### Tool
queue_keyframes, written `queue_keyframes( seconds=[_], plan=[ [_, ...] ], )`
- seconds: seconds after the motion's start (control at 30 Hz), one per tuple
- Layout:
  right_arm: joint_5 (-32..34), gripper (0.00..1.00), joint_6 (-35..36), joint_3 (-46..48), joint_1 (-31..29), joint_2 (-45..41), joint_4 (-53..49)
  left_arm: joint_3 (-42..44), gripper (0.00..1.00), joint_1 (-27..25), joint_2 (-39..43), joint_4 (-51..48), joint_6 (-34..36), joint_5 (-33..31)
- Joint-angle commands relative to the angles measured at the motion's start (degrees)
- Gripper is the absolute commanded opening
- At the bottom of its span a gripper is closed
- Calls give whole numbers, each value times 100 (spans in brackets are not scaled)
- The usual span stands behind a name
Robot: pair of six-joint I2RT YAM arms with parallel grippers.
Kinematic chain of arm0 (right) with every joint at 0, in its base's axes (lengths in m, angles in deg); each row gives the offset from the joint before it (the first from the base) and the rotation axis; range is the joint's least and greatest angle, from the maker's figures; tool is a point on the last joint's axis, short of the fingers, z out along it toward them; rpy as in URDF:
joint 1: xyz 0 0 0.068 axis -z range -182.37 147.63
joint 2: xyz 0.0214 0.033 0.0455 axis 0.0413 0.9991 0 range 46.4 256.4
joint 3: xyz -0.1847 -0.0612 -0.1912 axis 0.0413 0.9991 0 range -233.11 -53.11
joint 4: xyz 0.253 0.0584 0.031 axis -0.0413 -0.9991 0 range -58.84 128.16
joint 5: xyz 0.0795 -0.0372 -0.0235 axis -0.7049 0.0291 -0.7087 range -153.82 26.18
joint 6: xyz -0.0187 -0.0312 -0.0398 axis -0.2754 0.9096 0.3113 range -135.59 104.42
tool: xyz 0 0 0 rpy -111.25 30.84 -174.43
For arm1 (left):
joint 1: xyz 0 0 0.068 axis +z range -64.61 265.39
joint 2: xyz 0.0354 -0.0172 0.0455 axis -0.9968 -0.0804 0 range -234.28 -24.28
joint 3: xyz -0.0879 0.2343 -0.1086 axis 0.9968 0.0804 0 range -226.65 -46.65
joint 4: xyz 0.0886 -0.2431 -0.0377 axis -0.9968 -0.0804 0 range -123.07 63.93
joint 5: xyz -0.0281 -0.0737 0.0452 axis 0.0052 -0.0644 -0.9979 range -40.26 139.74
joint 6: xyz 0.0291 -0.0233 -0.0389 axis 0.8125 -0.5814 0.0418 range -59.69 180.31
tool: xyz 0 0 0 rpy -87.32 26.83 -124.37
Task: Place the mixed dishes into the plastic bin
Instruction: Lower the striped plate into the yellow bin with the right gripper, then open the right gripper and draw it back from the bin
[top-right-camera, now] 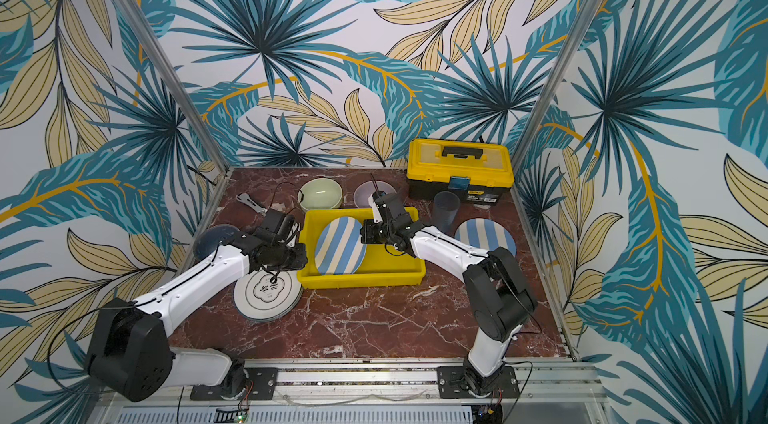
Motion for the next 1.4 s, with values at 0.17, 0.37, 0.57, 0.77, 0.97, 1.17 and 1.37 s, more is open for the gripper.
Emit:
queue_keyframes(
  seconds=[0.17,0.37,0.57,0.77,0.97,1.17,1.37],
  plan=[
    [-413,0,-283,34,-23,355,638,79,26,20,-36,161,242,300],
    [-439,0,-249,114,5,521,614,95,26,14,-29,169,242,307],
    [-564,4,-342,332,61,659,814,104,26,18,-32,186,309,327],
    [-489,15,-292,307,72,862,736,113,26,5,-68,195,384,372],
    [-122,23,-60,306,65,893,368,130,26,-32,-84,248,499,389],
    [156,36,55,337,66,836,59,91,26,-102,-179,261,545,390],
    [376,47,185,292,61,681,-197,86,26,-164,-210,265,520,284]
  ],
)
